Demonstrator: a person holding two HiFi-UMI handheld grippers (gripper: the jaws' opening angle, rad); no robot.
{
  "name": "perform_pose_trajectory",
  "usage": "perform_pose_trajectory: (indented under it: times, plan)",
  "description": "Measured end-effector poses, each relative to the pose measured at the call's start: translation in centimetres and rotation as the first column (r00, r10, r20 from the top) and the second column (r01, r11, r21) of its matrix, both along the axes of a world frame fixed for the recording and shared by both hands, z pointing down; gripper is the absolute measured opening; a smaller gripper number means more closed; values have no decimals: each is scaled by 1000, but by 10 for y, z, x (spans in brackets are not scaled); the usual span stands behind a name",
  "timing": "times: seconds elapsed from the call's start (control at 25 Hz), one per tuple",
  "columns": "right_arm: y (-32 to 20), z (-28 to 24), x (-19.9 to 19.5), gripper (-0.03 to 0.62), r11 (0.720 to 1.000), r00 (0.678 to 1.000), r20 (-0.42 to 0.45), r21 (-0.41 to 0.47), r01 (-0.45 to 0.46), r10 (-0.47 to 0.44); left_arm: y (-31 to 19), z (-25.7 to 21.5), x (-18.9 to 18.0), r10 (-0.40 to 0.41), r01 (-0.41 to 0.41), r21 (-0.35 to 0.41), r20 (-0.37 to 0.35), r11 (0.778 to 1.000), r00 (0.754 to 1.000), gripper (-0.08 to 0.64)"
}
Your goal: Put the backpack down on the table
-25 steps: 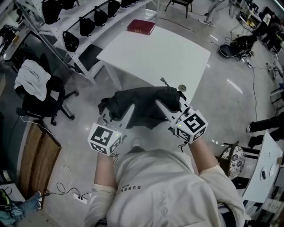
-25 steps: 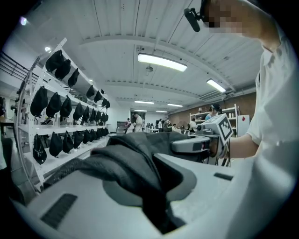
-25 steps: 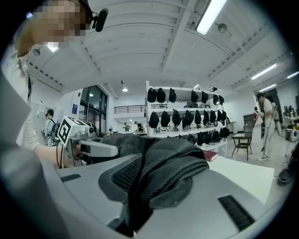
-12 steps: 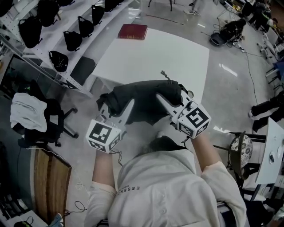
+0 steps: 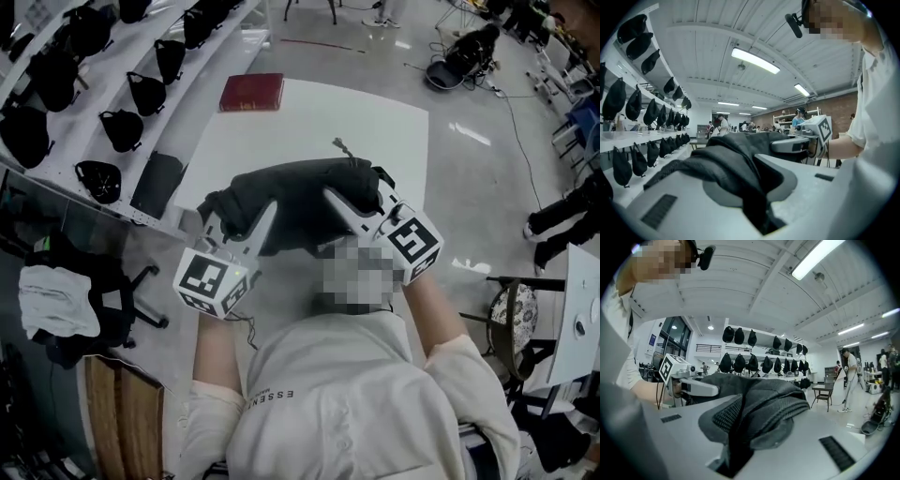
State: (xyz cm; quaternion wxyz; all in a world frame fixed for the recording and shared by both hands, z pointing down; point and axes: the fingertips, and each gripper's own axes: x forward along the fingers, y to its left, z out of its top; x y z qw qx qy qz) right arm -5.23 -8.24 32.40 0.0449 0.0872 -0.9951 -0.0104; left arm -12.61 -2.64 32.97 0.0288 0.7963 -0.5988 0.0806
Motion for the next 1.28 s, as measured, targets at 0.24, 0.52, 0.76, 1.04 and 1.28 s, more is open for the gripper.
perform_pose_trajectory:
  times: [0.24, 0.52, 0.76, 1.04, 1.28]
  plan:
    - [-75, -10, -7, 77, 998, 998, -3, 9, -55, 55, -80, -10, -10, 65, -65, 4, 3, 998, 998, 71]
    - [-148, -10, -7, 77, 993, 993, 9, -14, -117, 117, -157, -12, -13, 123, -123, -6, 28, 992, 992, 71]
    - [-197, -10, -16, 77, 986, 986, -10, 1, -164, 164, -210, -10, -25, 167, -167, -10, 4, 986, 986, 71]
    - [-251, -4, -28, 77, 972, 972, -27, 9, -234, 234, -270, -3, -39, 234, -234, -9, -21, 972, 972, 71]
    - [-297, 8, -39, 77, 952, 951, -39, -7, -306, 305, -322, 11, -52, 303, -303, -23, -34, 953, 953, 71]
